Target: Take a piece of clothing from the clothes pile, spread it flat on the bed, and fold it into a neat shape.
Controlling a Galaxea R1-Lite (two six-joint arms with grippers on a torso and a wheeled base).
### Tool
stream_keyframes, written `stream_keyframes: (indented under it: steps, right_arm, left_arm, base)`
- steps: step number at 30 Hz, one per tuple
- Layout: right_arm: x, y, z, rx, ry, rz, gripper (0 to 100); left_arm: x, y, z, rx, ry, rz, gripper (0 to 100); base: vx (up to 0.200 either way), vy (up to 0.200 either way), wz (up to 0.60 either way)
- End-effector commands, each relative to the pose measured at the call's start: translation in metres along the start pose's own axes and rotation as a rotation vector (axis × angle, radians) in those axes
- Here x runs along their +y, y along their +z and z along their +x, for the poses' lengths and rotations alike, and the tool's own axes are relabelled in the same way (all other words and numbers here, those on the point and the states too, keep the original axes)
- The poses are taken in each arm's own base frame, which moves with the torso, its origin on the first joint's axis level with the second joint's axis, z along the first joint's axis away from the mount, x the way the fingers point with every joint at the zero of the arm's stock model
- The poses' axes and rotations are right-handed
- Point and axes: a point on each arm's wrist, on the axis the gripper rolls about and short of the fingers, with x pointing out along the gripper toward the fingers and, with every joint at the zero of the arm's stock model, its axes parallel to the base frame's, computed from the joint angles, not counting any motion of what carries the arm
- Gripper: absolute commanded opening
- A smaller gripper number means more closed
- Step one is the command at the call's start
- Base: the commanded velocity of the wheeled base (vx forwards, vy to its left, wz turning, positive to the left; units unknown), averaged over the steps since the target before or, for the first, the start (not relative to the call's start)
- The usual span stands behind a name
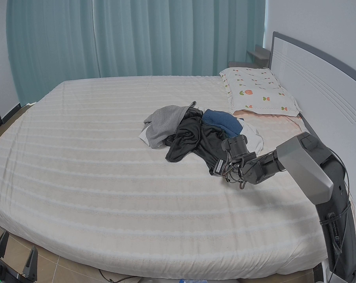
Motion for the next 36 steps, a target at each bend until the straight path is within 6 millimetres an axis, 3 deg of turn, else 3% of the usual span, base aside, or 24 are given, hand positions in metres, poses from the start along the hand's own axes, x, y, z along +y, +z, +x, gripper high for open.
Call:
stream_keyframes:
  steps: [1,5,11,12,14,17,19,21,23,27,30,32,33,34,36]
  right_arm:
    - [-0.003,0.014,-0.062,0.009,0.036,0.021,0]
    - [-0.005,0.013,-0.097,0.013,0.079,0.037,0]
    - [-0.019,-0.016,-0.192,0.066,0.251,0.018,0]
    - [-0.019,-0.017,-0.194,0.066,0.254,0.018,0]
    - [-0.030,-0.025,-0.225,0.047,0.325,0.013,0]
    - [-0.043,-0.024,-0.266,-0.029,0.441,0.026,0]
    - [-0.049,-0.023,-0.283,-0.059,0.493,0.030,0]
    - [-0.055,-0.015,-0.314,-0.111,0.599,0.037,0]
    - [-0.058,-0.008,-0.331,-0.145,0.659,0.041,0]
    - [-0.060,-0.002,-0.354,-0.195,0.731,0.029,0]
    - [-0.055,0.006,-0.359,-0.200,0.789,0.012,0]
    - [-0.052,0.011,-0.354,-0.184,0.811,0.004,0]
    - [-0.052,0.011,-0.354,-0.182,0.814,0.003,0]
    - [-0.049,0.010,-0.349,-0.154,0.827,-0.010,0]
    - [-0.048,0.007,-0.346,-0.137,0.831,-0.016,0]
  left_arm:
    - [0.000,-0.004,0.000,-0.002,-0.001,0.001,100]
    - [0.000,-0.004,0.000,-0.002,-0.001,-0.001,100]
    - [0.000,-0.004,0.000,-0.003,-0.002,0.002,100]
    - [0.000,-0.004,0.000,-0.003,-0.002,0.002,100]
    - [0.000,-0.004,0.000,-0.005,-0.010,0.012,100]
    - [-0.001,-0.004,0.000,-0.005,-0.031,0.018,100]
    - [-0.001,-0.005,0.000,-0.005,-0.034,0.032,100]
    - [-0.001,-0.004,0.000,-0.008,-0.034,0.081,100]
    - [-0.001,-0.004,0.000,-0.008,-0.033,0.078,100]
    - [-0.001,-0.004,0.000,-0.005,-0.027,0.056,100]
    - [-0.001,0.003,0.000,-0.011,-0.014,0.044,100]
    - [-0.001,0.076,-0.002,-0.140,-0.021,-0.122,100]
    - [-0.001,0.083,-0.001,-0.148,-0.024,-0.139,100]
    - [-0.001,0.108,0.013,-0.121,-0.027,-0.237,100]
    - [-0.002,0.105,0.030,-0.022,-0.068,-0.079,100]
  base:
    - [0.000,0.000,0.00]
    - [0.000,0.000,0.00]
    - [0.000,0.000,0.00]
    - [0.000,0.000,0.00]
    - [0.000,0.000,0.00]
    - [0.000,0.000,0.00]
    - [0.000,0.000,0.00]
    - [0.000,0.000,0.00]
    - [0.000,0.000,0.00]
    - [0.000,0.000,0.00]
    - [0.000,0.000,0.00]
    - [0.000,0.000,0.00]
    - [0.000,0.000,0.00]
    - [0.000,0.000,0.00]
    - [0.000,0.000,0.00]
